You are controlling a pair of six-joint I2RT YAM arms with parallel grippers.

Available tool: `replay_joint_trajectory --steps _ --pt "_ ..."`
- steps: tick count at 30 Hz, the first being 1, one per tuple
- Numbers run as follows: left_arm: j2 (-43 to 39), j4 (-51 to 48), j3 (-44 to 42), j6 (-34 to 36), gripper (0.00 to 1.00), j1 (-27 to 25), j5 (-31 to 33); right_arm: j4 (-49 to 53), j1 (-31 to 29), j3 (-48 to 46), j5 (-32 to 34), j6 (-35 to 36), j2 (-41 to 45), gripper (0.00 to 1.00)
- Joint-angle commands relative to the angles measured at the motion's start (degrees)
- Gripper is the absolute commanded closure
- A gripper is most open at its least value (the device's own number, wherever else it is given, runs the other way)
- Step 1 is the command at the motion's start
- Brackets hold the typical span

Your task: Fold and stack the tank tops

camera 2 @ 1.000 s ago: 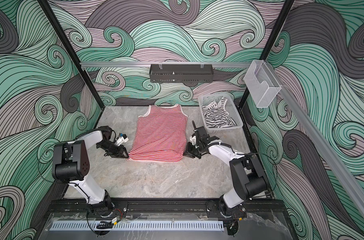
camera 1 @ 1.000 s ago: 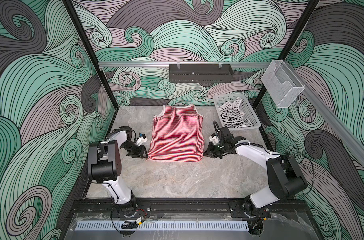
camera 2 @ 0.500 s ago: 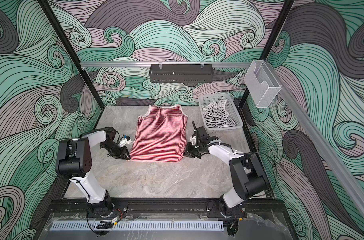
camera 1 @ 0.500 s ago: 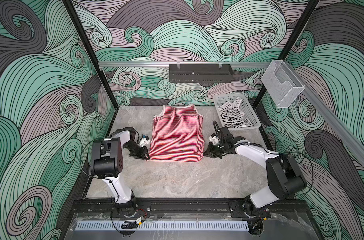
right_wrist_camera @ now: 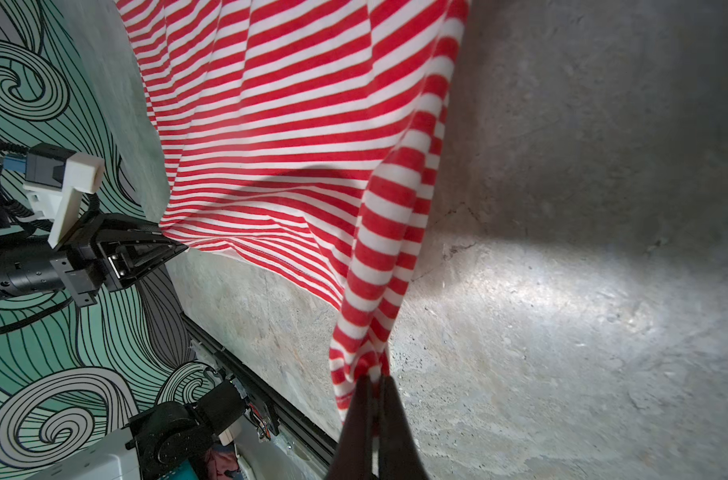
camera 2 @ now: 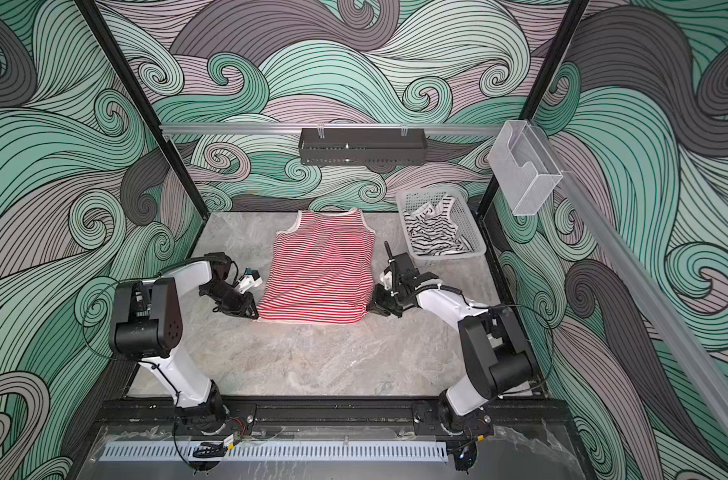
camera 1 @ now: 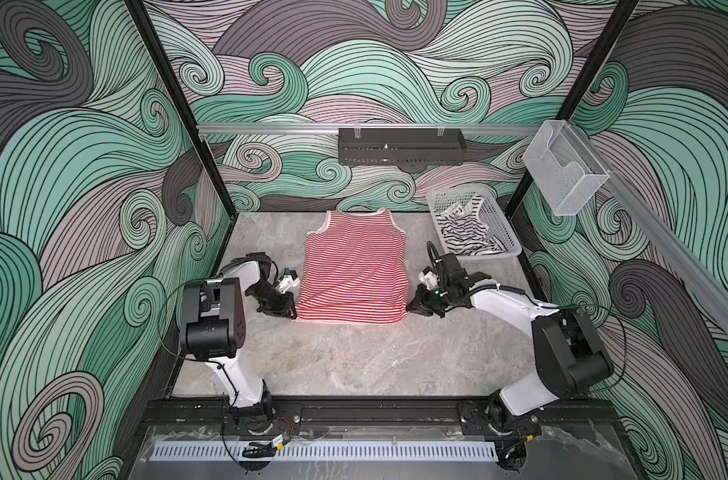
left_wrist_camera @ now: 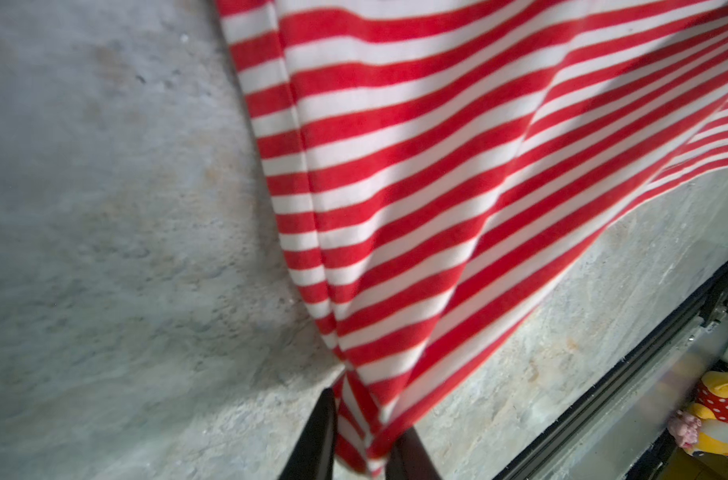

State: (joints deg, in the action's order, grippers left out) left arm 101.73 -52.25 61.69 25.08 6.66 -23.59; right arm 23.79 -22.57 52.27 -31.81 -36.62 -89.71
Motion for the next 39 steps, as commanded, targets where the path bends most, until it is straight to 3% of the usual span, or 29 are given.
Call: replay_joint_trajectory --steps 1,15,39 --pt "-1.7 -3.2 0.9 1.6 0.76 -0.2 -0.4 -0.1 0.2 0.8 0.8 -0.1 -0.5 1.00" --pt "-2.1 -5.9 1.5 2.8 0.82 -0.2 -2.4 -0.7 0.2 -0.1 0.7 -0.5 0.3 1.00" --pt "-3.3 -6.3 0.4 3.3 0.74 -0.1 -0.6 -1.6 0.1 -0.6 0.3 -1.0 0.3 1.00"
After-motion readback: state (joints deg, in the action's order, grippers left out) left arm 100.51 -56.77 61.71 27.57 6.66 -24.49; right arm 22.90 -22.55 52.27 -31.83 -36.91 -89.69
